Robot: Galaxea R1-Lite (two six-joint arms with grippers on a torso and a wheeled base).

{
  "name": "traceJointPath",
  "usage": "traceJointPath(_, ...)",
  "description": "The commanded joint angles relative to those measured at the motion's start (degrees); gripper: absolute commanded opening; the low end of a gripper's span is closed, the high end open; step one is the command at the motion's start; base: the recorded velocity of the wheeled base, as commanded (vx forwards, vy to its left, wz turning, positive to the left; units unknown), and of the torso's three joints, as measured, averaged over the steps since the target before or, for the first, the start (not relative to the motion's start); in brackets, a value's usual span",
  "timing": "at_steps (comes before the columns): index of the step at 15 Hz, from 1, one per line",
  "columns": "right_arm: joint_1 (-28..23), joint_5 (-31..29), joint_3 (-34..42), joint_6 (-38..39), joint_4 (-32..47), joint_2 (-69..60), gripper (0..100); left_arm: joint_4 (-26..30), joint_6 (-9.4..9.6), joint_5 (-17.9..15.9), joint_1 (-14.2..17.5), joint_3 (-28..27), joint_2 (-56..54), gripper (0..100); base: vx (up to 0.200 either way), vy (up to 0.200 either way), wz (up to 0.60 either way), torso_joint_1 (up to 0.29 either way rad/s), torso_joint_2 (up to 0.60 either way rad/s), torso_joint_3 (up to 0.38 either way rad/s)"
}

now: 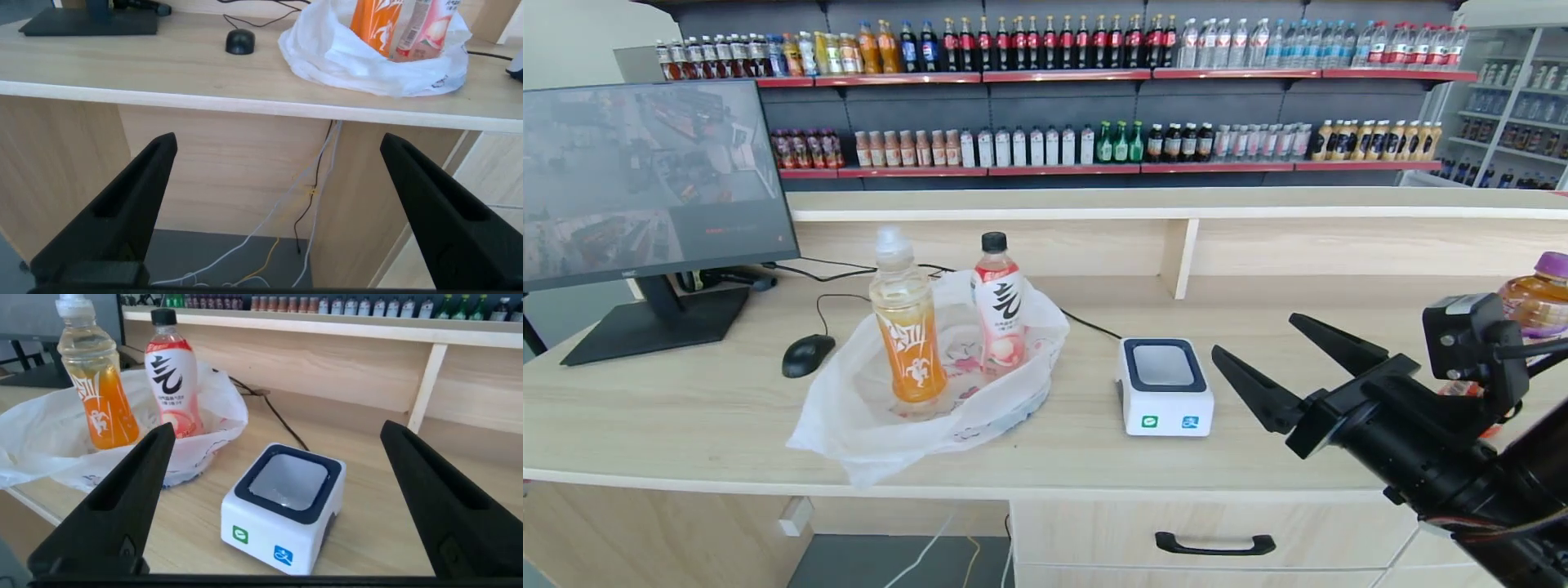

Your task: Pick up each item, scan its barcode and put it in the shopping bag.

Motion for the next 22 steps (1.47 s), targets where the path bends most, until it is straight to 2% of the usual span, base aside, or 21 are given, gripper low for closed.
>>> traceJointPath(1,0.0,0.0,0.05,-0.04,-0.06,0.16,100,-0.05,0.0,-0.02,0.0,0.01,-0.02,100,0.0,-0.2,0.0,0.007,0.01,0.007)
traceJointPath(8,0.0,0.0,0.22,-0.04,-0.06,-0.02,100,-0.05,0.0,-0.02,0.0,0.01,-0.02,100,0.0,-0.2,0.0,0.003,0.0,0.003)
traceJointPath(22,0.0,0.0,3.83,-0.04,-0.06,-3.53,100,-0.05,-0.09,-0.02,0.0,0.01,-0.02,100,0.0,0.0,0.0,0.0,0.0,0.0)
